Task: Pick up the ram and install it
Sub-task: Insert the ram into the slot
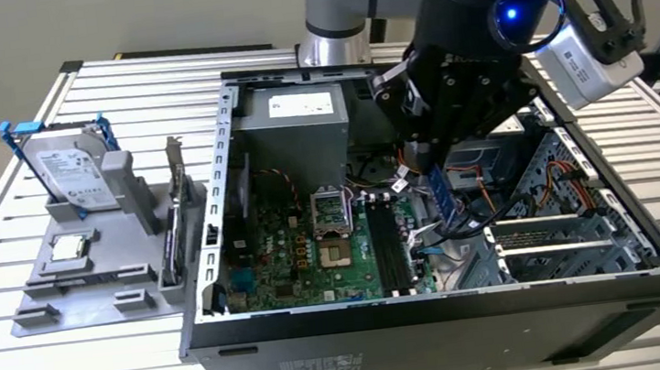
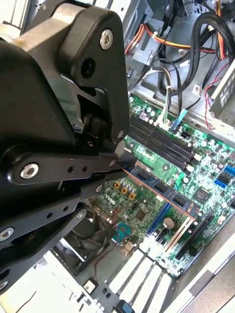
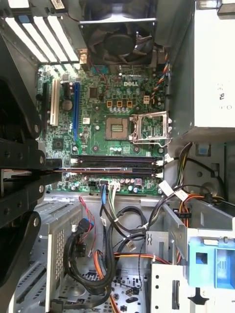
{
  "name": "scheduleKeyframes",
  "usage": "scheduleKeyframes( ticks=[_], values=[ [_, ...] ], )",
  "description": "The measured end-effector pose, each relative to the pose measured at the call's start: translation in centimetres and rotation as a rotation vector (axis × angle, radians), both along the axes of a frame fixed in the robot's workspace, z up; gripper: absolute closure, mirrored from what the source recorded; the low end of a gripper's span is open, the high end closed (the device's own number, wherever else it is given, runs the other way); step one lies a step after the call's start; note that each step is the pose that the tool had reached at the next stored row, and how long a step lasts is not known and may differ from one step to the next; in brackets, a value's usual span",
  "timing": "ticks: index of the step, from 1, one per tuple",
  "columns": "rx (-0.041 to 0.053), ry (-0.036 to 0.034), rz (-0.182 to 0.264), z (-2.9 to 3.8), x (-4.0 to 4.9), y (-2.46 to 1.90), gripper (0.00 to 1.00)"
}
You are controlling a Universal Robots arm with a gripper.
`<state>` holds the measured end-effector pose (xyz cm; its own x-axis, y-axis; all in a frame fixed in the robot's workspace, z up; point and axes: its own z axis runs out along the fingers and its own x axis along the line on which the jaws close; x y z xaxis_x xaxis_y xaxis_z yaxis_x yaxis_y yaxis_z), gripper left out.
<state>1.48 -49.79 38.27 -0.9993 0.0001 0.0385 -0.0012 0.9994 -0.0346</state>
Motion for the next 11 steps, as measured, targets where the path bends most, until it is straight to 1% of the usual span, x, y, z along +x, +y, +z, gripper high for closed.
scheduleKeyframes(
  ticks=[1, 2, 8, 11],
  values=[
    [-0.0002, -0.0066, 0.0, 0.0, 0.0, 0.0, 1.0],
    [-0.0004, -0.0089, 0.0, 0.0, 0.0, 0.0, 1.0],
    [-0.0005, -0.009, 0.0, 0.01, 0.0, 0.03, 1.0],
    [-0.0008, -0.0091, 0.0, -0.09, 0.0, 0.04, 1.0]
  ],
)
